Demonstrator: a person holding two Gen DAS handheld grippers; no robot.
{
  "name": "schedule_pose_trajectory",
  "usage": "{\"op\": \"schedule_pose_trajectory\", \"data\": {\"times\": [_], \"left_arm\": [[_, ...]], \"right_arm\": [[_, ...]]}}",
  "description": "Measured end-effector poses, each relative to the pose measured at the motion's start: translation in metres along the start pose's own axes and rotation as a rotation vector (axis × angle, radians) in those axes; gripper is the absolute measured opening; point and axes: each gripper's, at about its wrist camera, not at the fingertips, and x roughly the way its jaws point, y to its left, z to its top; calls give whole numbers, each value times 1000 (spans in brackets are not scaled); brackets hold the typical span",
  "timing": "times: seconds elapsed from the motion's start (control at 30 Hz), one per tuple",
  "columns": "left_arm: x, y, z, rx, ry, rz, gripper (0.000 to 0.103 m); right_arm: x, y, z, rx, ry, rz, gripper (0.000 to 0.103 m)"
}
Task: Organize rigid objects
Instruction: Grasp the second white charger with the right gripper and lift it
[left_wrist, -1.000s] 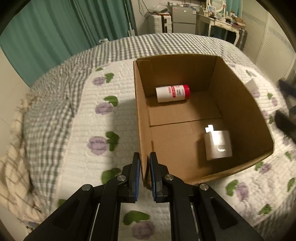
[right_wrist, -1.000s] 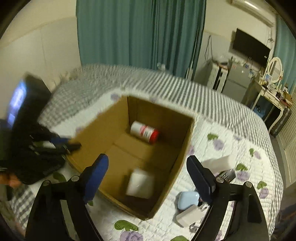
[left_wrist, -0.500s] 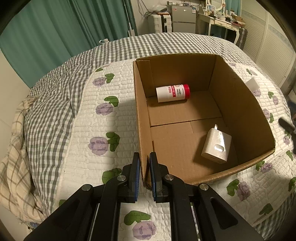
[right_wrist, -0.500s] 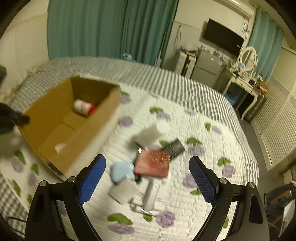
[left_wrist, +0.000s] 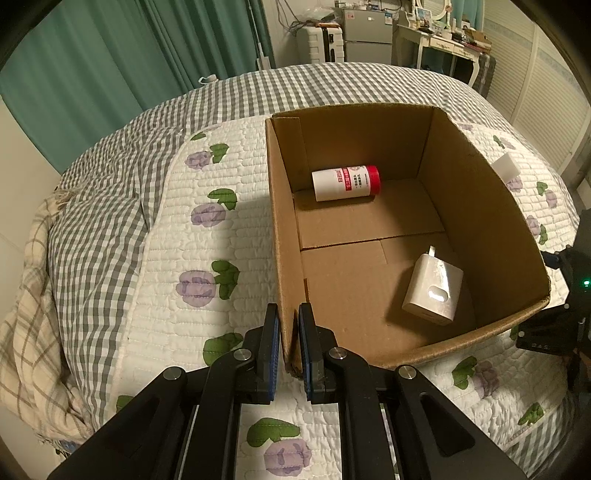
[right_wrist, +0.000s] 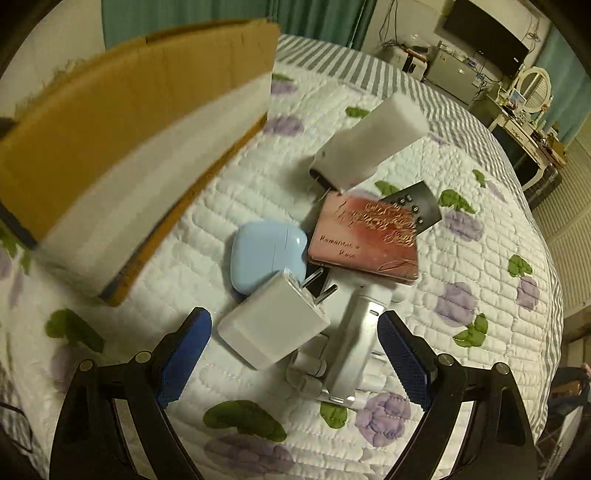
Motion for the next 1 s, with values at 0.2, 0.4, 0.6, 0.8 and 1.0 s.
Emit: {"op": "schedule_pose_trajectory", "data": {"times": [0.2, 0.4, 0.6, 0.8, 1.0], "left_arm": [[0, 1, 0, -3, 2, -2, 10], [1, 0, 0, -1, 1, 4, 10], [1, 0, 0, 0, 1, 3, 10], [1, 0, 0, -5, -4, -5, 10], [-1, -2, 1, -1, -6, -6, 10]], "right_arm": [[10, 5, -3, -23, 25, -11, 85], [13, 21, -5, -80, 28, -29, 66], [11, 20, -6, -66, 15, -27, 65], [-10, 8, 1, -23, -36, -26, 65], [-51, -9, 19, 41, -123, 0, 65]]}}
